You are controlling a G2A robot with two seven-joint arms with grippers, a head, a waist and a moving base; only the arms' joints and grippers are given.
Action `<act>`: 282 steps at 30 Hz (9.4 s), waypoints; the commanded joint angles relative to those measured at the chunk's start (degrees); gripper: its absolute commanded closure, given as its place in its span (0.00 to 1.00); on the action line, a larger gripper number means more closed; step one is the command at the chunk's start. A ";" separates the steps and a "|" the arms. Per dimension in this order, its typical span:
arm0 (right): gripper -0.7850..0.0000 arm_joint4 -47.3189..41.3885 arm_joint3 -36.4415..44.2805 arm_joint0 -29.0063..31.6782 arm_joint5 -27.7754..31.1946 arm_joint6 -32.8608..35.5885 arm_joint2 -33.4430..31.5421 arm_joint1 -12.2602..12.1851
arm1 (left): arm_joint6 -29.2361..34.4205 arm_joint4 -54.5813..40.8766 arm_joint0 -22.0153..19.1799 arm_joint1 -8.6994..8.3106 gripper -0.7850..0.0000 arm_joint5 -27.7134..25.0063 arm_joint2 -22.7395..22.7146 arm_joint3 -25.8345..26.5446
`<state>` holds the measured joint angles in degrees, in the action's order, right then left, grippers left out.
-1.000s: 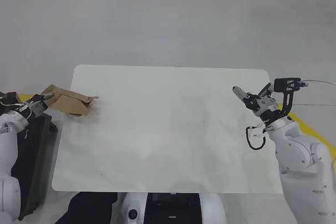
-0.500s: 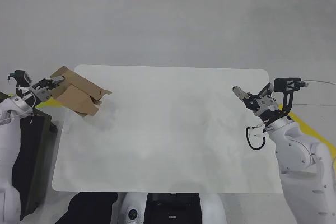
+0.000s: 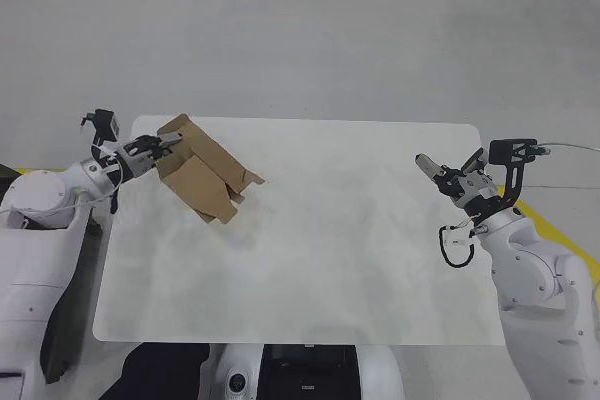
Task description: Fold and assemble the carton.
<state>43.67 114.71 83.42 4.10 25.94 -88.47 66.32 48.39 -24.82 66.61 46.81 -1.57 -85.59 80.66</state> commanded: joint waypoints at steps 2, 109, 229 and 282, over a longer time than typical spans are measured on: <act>0.00 0.00 0.00 0.00 0.00 0.00 0.00 0.00 | -0.97 1.18 -0.16 0.31 1.00 1.92 1.87 3.27; 0.00 -22.25 -8.45 -7.60 11.15 19.05 9.75 0.00 | 4.78 9.29 -13.64 5.11 1.00 4.48 22.76 11.37; 1.00 -63.48 -24.35 -9.83 15.71 10.11 14.04 -0.54 | -0.10 -0.79 -16.41 13.38 0.00 -4.18 24.83 0.18; 1.00 -58.33 -14.47 -3.84 7.79 -17.34 19.20 2.51 | -19.68 0.35 -15.92 18.44 0.62 0.55 31.13 3.44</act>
<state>-15.16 100.07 79.44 12.05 9.25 -69.28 68.78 28.75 -24.53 50.50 65.22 -0.87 -54.25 83.88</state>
